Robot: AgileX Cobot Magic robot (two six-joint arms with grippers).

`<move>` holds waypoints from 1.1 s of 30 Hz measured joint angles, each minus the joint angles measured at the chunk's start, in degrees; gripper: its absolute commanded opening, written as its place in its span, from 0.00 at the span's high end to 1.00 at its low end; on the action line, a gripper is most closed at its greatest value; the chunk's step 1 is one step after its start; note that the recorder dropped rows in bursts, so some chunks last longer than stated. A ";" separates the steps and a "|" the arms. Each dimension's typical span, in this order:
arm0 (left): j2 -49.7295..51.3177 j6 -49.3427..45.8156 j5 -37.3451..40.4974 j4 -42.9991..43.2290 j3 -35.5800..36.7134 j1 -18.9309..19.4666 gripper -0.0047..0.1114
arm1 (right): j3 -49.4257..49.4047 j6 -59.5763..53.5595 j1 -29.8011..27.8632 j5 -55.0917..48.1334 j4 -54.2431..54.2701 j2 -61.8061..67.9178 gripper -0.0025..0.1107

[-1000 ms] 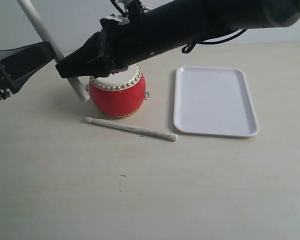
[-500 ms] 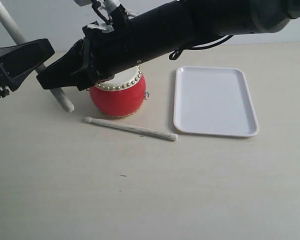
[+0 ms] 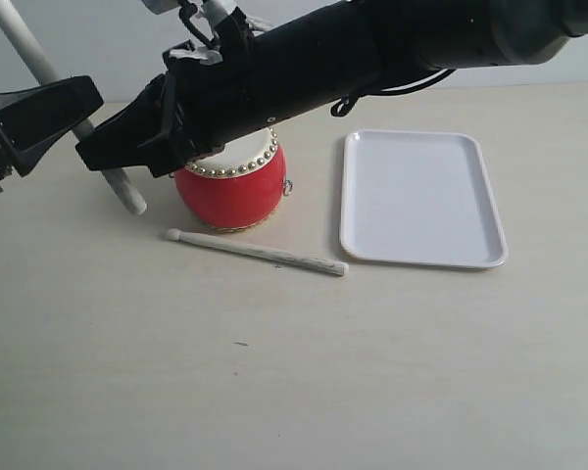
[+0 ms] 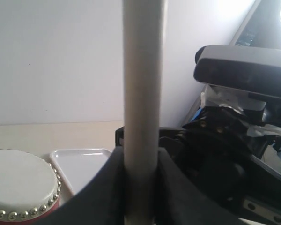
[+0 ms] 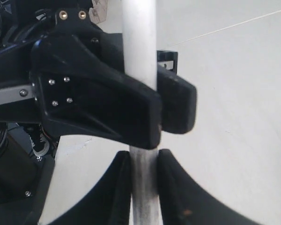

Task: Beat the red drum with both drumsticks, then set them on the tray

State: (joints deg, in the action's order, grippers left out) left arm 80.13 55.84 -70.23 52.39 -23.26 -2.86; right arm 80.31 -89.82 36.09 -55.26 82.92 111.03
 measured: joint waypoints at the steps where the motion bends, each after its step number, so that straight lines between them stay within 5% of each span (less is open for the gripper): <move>1: 0.00 0.00 0.00 0.00 0.00 0.00 0.96 | 0.00 -0.11 0.00 0.00 0.00 0.00 0.98; 6: 0.00 0.00 0.00 0.00 0.00 0.00 0.96 | 0.00 -0.23 0.00 0.00 0.00 0.00 0.91; 18: 0.00 -0.33 0.25 0.15 0.00 0.00 0.96 | 0.00 0.04 0.00 -0.22 0.64 0.00 0.37; 33: 0.00 -3.56 2.97 0.86 0.00 1.93 0.96 | 0.00 5.68 0.00 3.91 -12.11 -4.37 0.34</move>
State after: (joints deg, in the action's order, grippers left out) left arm 80.13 52.29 -67.26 53.24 -23.26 -0.92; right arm 80.31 -84.14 36.09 -51.34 70.81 106.66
